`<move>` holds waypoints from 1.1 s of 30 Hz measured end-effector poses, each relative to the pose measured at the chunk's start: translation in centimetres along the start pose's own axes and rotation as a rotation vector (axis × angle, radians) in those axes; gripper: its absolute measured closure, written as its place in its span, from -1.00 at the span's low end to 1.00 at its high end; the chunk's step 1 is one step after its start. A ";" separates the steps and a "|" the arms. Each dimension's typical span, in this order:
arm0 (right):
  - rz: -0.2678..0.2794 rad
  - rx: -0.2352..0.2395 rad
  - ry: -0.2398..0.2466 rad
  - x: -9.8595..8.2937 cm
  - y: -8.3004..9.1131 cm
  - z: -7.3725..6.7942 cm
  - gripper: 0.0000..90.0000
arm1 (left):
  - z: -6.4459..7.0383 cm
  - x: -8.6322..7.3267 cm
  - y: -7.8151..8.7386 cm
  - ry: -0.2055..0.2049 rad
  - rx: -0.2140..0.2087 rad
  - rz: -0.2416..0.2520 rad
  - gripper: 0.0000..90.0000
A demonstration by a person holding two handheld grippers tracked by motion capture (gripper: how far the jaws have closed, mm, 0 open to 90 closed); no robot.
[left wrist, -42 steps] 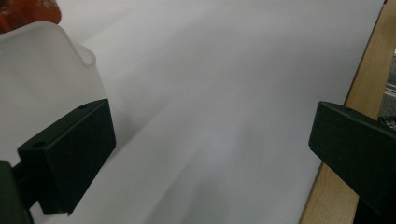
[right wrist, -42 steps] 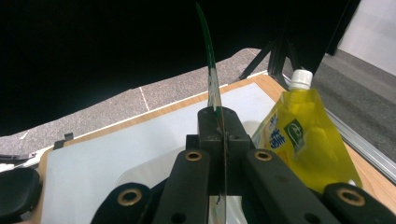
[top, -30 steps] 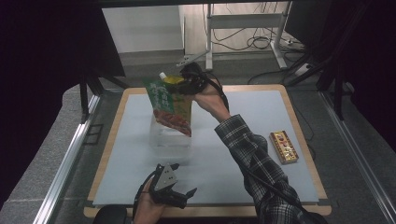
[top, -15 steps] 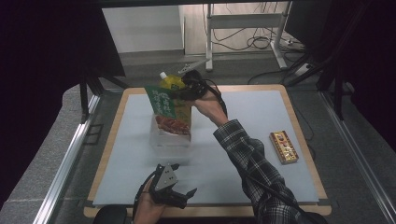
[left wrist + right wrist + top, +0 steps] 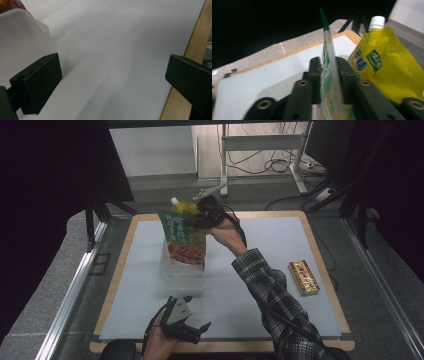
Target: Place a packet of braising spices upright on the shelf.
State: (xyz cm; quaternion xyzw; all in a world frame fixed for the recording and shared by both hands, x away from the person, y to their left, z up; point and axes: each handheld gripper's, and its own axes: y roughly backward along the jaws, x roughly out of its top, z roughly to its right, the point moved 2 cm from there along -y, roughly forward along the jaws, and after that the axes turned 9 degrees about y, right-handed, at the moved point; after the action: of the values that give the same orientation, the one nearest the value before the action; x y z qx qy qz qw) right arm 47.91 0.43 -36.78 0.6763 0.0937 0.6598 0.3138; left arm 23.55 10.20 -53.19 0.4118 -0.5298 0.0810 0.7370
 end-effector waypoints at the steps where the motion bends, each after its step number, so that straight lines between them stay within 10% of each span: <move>1: 0.000 0.000 0.000 0.0 0.0 0.0 0.63 | 0.0 0.0 0.0 0.000 0.000 0.000 -0.99; 14: -0.001 -0.093 -0.007 -1.1 2.3 0.7 -0.15 | 0.1 0.0 -0.1 -0.002 -0.001 -0.002 -0.99; 33: 0.004 -0.102 -0.046 -3.8 5.0 0.5 -0.31 | 0.1 0.0 -0.1 -0.001 0.001 0.003 -0.99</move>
State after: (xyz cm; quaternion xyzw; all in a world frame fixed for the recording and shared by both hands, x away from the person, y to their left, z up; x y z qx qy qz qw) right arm 46.53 -5.73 -37.18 0.6747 0.0511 0.6485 0.3486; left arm 23.53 10.03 -53.24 0.4113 -0.5307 0.0822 0.7365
